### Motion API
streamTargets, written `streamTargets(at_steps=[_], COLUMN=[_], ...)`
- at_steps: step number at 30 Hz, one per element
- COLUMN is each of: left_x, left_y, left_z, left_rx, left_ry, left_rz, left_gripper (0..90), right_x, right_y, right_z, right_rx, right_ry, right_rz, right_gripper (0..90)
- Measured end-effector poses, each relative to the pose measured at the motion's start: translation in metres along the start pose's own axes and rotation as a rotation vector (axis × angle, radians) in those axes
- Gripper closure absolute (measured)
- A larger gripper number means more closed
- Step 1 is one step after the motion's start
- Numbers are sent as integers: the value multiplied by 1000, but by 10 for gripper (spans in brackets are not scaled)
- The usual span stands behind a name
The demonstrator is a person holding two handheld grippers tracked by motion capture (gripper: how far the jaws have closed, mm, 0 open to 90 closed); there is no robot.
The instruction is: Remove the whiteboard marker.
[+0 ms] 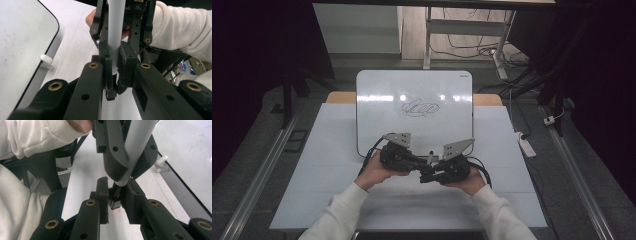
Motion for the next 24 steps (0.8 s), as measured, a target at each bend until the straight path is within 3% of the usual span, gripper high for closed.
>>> streamTargets(at_steps=[4, 7, 8, 9, 12, 14, 15, 16, 18, 20, 22, 23, 24], left_x=[-1, -3, -3, -3, -4, -3, -2, -2, 0, 3, 8, 15, 15], left_y=[-1, -3, -3, -4, -9, -15, -26, -26, -38, -52, -66, -79, -79], left_z=[0, 1, 1, 1, 2, 3, 1, 1, -3, -11, -23, -37, -37], left_rx=[18, 52, 52, 62, 87, 107, 134, 134, 154, 149, 141, 130, 130], left_ry=[2, -12, -12, -12, -14, -18, -27, -27, -39, -43, -42, -48, -48], left_rz=[15, 44, 44, 55, 104, 146, 192, 192, 256, 332, 408, 472, 472], left_gripper=[804, 777, 750, 710, 580, 491, 460, 439, 404, 391, 357, 351, 345], right_x=[1, 5, 5, 5, 7, 8, 8, 9, 11, 13, 15, 16, 16], right_y=[1, 0, 0, 1, 1, -1, -3, -5, -11, -14, -23, -26, -26], right_z=[0, 0, 0, 0, 1, 2, 3, 3, 4, 5, 7, 8, 8], right_rx=[16, 53, 53, 56, 73, 91, 103, 113, 145, 165, 213, 229, 229], right_ry=[2, 34, 34, 26, 26, 29, 30, 30, 33, 36, 45, 49, 49], right_rz=[-16, -54, -54, -84, -120, -146, -162, -179, -210, -222, -267, -281, -281], right_gripper=[758, 776, 776, 777, 777, 777, 777, 777, 778, 777, 778, 778, 778])
Point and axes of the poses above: each handheld gripper's, and its own axes: y roughly forward along the jaws, z roughly out of its top, x roughly to its right, the point moved 4 cm from there along y, roughly forward along the jaws, and after that the axes turned 8 degrees about x, right-handed, at the moved point
